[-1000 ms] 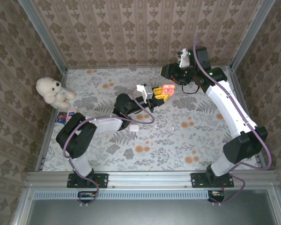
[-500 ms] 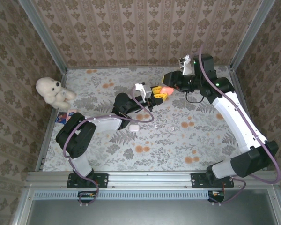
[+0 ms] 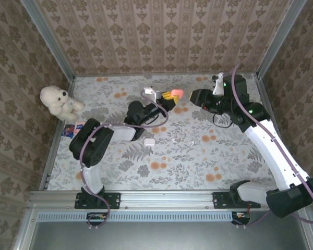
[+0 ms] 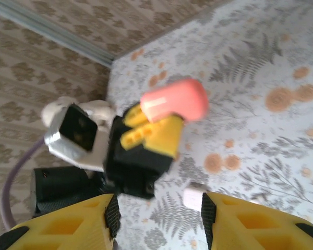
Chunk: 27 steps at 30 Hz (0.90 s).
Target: Insert wireless bluetooth earbuds into charging case
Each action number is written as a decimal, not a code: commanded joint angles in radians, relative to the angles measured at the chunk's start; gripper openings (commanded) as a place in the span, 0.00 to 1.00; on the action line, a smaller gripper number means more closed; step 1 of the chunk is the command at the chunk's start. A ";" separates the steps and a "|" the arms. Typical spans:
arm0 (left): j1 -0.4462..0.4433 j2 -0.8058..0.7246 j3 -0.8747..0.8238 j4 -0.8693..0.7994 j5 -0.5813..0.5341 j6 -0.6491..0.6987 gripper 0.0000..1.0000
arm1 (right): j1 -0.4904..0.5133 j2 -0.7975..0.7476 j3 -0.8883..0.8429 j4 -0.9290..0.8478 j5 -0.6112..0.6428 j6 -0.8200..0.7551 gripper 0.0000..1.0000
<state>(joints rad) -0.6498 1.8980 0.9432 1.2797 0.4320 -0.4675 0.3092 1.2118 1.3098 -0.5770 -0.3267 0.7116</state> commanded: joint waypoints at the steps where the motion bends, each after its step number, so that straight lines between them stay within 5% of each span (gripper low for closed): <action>1: 0.031 0.058 -0.005 0.023 -0.128 -0.201 0.00 | -0.004 -0.007 -0.103 0.031 0.113 0.053 0.49; 6: 0.067 0.134 -0.003 -0.008 -0.136 -0.341 0.00 | -0.004 -0.009 -0.225 0.103 0.152 0.103 0.49; 18: 0.117 0.225 0.096 -0.397 -0.089 -0.500 0.01 | 0.005 0.012 -0.244 0.130 0.156 0.136 0.49; 27: 0.129 0.236 0.094 -0.518 -0.091 -0.475 0.20 | 0.037 0.037 -0.214 0.112 0.160 0.130 0.49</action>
<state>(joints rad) -0.5282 2.1357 1.0214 0.8066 0.3286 -0.9432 0.3321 1.2366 1.0626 -0.4675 -0.1864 0.8383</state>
